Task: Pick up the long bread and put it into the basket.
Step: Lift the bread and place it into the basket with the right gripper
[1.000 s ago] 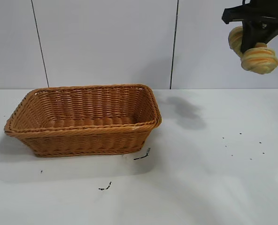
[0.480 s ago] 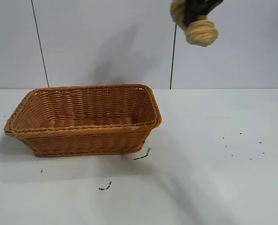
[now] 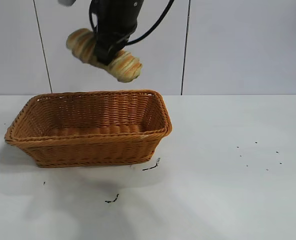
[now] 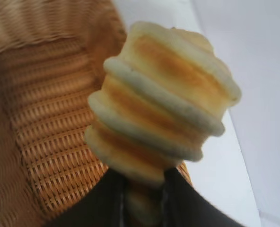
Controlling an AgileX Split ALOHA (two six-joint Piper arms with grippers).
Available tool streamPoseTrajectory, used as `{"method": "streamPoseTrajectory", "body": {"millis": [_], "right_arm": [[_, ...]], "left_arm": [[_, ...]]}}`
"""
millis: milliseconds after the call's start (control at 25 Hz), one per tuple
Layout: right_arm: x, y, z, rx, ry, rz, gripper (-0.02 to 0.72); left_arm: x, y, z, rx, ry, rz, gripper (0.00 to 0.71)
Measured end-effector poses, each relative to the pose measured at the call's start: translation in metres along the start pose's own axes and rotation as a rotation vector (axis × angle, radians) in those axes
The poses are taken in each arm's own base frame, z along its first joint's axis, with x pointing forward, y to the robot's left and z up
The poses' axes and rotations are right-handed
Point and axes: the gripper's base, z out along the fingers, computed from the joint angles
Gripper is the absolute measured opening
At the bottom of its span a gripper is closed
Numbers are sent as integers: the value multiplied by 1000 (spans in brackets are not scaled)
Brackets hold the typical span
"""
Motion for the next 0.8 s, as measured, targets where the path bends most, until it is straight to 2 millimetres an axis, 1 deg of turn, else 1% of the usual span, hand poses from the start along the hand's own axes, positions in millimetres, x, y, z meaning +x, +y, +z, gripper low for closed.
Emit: {"method": "streamPoseTrajectory", "body": {"millis": [80,200,320,400,440,520,600,640,720,800], "right_arm": [[3,5,17,-16,7,-14,97],[6,11,33,-44,13,-11,97],[5,13,37,-53,-4,7,100],[3,12,36,-48,-22,17,145],[3,12,36,-46,-24,20,195],[2,12,36,-47,-26,22,333],[2,12,36,-47,-29,25,495],[2,13,36,-48,-33,30,559],[1,13,36,-51,-37,43,629],[1,13,36,-52,-41,65,659]], "left_arm": [[0,0,0,0,0,0,692],[0,0,0,0,0,0,692],[0,0,0,0,0,0,692],[0,0,0,0,0,0,692],[0,0,0,0,0,0,692],[0,0,0,0,0,0,692],[0,0,0,0,0,0,692],[0,0,0,0,0,0,692],[0,0,0,0,0,0,692],[0,0,0,0,0,0,692]]}}
